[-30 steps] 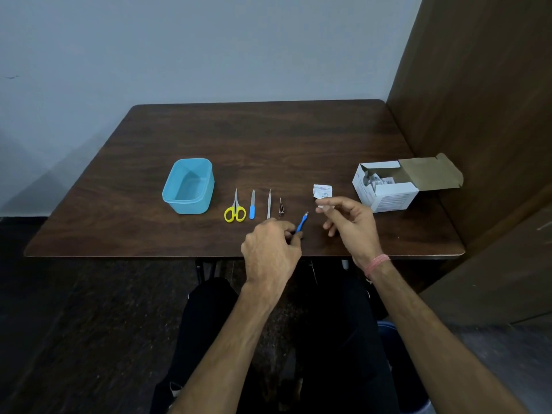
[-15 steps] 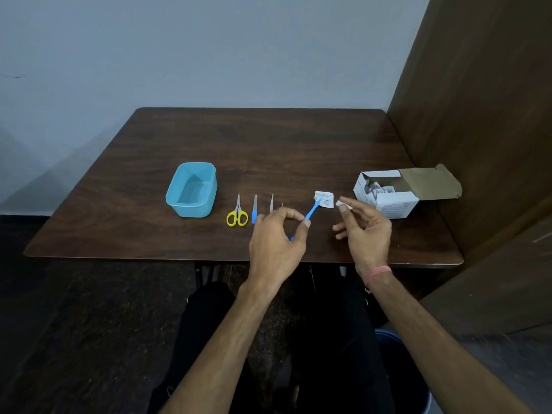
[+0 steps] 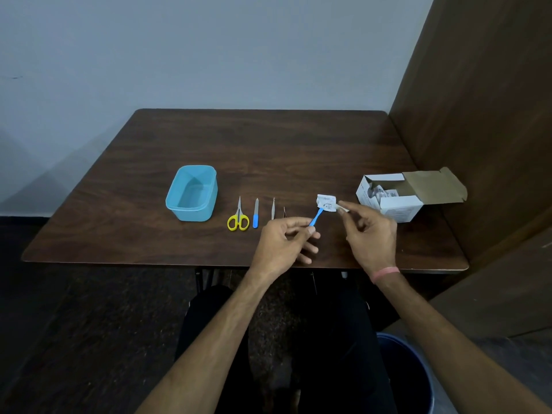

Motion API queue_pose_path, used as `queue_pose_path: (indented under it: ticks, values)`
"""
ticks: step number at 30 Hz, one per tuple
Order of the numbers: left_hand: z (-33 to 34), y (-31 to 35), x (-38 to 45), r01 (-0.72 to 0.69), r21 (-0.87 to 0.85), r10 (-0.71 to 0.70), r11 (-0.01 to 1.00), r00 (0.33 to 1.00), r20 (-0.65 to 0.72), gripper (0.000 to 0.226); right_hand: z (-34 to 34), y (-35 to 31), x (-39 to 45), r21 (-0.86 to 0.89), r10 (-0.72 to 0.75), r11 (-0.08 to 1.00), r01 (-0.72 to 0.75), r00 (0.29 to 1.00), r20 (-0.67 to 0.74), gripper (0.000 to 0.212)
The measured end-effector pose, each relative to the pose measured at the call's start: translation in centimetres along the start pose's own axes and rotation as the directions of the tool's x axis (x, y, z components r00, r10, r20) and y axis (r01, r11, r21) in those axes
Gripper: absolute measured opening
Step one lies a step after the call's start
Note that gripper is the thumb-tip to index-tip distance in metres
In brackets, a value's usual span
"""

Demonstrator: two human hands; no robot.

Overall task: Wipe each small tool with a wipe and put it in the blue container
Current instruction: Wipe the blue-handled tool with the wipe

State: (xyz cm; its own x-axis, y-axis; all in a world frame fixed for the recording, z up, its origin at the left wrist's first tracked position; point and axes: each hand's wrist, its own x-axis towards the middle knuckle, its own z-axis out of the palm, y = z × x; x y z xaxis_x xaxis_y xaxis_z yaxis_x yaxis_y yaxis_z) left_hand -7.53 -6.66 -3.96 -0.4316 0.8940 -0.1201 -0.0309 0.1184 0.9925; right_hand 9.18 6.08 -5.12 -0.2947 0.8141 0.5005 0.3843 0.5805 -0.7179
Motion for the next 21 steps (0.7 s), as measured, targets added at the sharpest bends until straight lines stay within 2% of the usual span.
queue_pose_path:
  ticks: [4, 11, 21]
  values:
    - [0.0, -0.3, 0.0, -0.026, 0.106, 0.024, 0.994, 1.0, 0.019, 0.027, 0.3, -0.6, -0.7, -0.092, -0.149, 0.985, 0.145, 0.988, -0.035, 0.019]
    - [0.0, -0.4, 0.0, -0.055, 0.143, 0.049, 0.988, 0.998, 0.04, 0.025, 0.2, -0.1, -0.5, -0.116, -0.098, 0.989, 0.09, 0.993, -0.062, 0.021]
    - [0.1, -0.6, 0.1, -0.049, 0.131, 0.045, 0.99, 0.998, 0.032, 0.026, 0.5, 0.5, -0.8, -0.114, -0.244, 0.961, 0.252, 0.966, 0.082, 0.025]
